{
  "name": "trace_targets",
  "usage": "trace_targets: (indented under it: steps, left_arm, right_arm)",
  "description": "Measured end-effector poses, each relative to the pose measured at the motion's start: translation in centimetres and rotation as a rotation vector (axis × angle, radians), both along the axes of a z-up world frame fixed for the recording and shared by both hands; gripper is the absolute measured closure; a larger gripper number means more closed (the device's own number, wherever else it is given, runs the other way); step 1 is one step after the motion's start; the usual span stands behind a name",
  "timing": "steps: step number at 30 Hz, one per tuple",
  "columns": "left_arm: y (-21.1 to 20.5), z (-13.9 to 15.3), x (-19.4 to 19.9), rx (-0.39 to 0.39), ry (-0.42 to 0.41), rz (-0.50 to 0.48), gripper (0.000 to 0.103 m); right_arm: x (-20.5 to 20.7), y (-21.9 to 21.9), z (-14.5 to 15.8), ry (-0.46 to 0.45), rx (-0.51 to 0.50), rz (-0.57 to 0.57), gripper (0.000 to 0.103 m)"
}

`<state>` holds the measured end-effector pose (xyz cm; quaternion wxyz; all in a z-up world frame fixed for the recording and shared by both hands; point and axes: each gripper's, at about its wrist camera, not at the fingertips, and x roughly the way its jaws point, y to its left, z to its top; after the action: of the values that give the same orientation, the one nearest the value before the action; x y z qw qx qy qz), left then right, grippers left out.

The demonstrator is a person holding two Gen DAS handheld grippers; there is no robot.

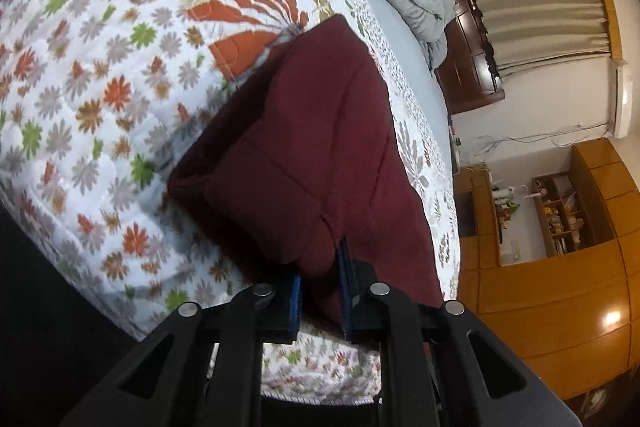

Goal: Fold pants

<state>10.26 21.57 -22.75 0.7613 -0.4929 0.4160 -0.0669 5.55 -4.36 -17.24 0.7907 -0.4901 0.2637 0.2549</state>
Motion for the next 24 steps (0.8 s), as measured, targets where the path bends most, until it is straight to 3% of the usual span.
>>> trace_targets:
  steps: [5,8,11,12,15,17,18,20,21,22,24]
  left_arm:
    - [0.1,0.7,0.4,0.031,0.017,-0.013,0.083]
    - [0.5,3.9,-0.8,0.184,-0.016,-0.008,0.081]
    - [0.7,9.1,-2.7,0.390,-0.113,0.054,0.080]
    - [0.5,10.2,-2.8,0.417,-0.145,0.063,0.078]
    - [-0.5,12.4,-0.6,0.449,-0.238,0.033,0.054]
    - [-0.8,11.2,2.5,0.347,-0.260,-0.013,0.049]
    - [-1.3,10.0,3.8,0.336,-0.228,-0.029,0.049]
    - [-2.0,7.2,6.3,0.374,-0.104,-0.053,0.049]
    - [-1.9,4.4,7.5,0.360,-0.001,-0.076,0.050]
    - [-1.8,2.8,7.7,0.346,0.035,-0.086,0.054]
    - [-1.7,2.3,7.4,0.374,0.008,-0.083,0.061]
  right_arm:
    - [0.1,0.1,0.0,-0.015,-0.007,0.009,0.094]
    - [0.0,-0.9,2.1,0.015,0.073,0.000,0.083]
    - [0.0,-3.4,4.1,0.018,0.146,-0.076,0.079]
    - [0.5,-4.8,4.7,0.021,0.170,-0.132,0.076]
    - [2.9,-8.2,4.9,0.051,0.200,-0.291,0.074]
    - [4.6,-9.8,4.4,0.081,0.214,-0.384,0.070]
    - [4.9,-10.1,3.9,0.100,0.206,-0.409,0.070]
    - [5.2,-10.5,2.9,0.178,0.201,-0.433,0.074]
    - [4.8,-10.5,2.4,0.220,0.193,-0.432,0.080]
    - [4.1,-10.6,2.5,0.238,0.195,-0.414,0.081]
    - [3.1,-11.6,3.6,0.244,0.225,-0.411,0.081]
